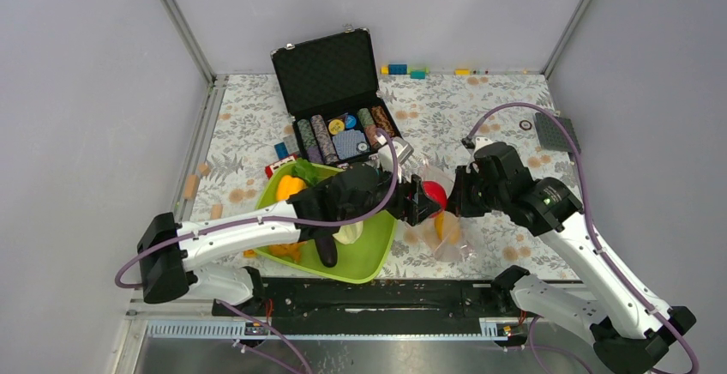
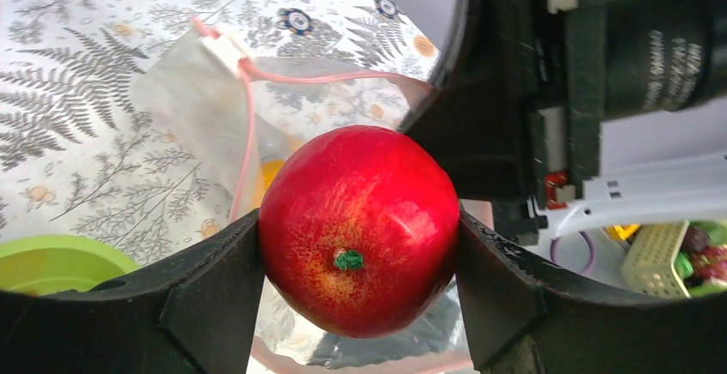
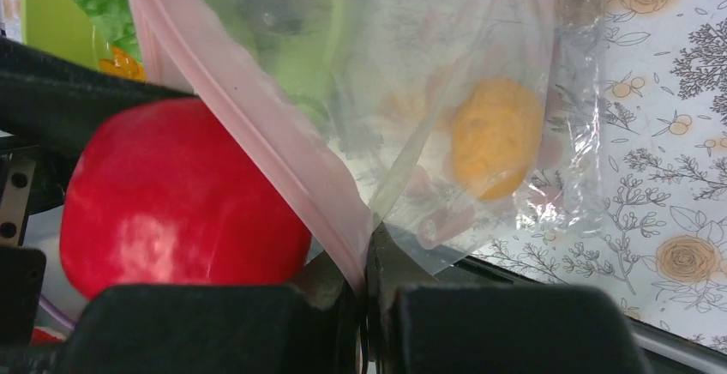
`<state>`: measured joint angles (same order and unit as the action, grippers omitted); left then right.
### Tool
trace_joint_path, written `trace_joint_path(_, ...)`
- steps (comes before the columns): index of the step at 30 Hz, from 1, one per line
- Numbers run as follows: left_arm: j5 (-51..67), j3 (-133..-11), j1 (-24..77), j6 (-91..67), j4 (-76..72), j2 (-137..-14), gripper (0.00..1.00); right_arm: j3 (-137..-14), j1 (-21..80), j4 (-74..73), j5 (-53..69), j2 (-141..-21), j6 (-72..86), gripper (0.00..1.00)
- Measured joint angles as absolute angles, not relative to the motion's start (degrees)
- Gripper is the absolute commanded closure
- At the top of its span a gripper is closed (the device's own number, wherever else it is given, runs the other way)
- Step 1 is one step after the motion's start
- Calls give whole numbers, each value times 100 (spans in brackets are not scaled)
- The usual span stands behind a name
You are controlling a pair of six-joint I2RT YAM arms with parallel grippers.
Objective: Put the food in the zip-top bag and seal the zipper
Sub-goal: Place the fake fruit in the zipper food storage bag, then pick up the fake vegetable from the bin.
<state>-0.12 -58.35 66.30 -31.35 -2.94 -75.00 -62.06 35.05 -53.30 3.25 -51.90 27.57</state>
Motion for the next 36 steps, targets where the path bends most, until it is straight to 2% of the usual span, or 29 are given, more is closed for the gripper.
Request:
trace_joint_path(2,-239,-5833,6632,-3192,-261,-7518,24,-6206,3503,-5325,405,-5192,2792,98)
trace_joint_path(6,-611,-5833,6643,-3253,-248,-7518,4,-6206,3503,-5325,425,-5192,2838,98)
trace_joint_path(7,-661,-5833,6643,-3262,-242,-7518,2,-6206,3503,-5325,423,-5192,2842,98)
trace_joint_path(16,-690,-5833,6676,-3245,-102,-7424,1,-6307,3503,-5341,462,-5236,2858,98)
trace_joint_path(22,-620,-5682,6685,-3170,-30,-6757,1,-6479,3500,-5371,565,-5269,2851,98)
trace_joint_path(26,-1146,-5577,6689,-3214,403,-6040,1,-6558,3500,-5374,567,-5275,2827,98)
trace_joint_path(29,-1977,-5564,6602,-3450,1109,-5520,1,-6563,3500,-5378,561,-5275,2783,98)
trace_joint_path(31,-2405,-5518,6298,-3695,1675,-5199,1,-6563,3500,-5378,539,-5273,2740,97)
trace_joint_path(36,-3068,-4965,4755,-4359,2891,-4386,1,-6563,3496,-5408,390,-5223,2672,97)
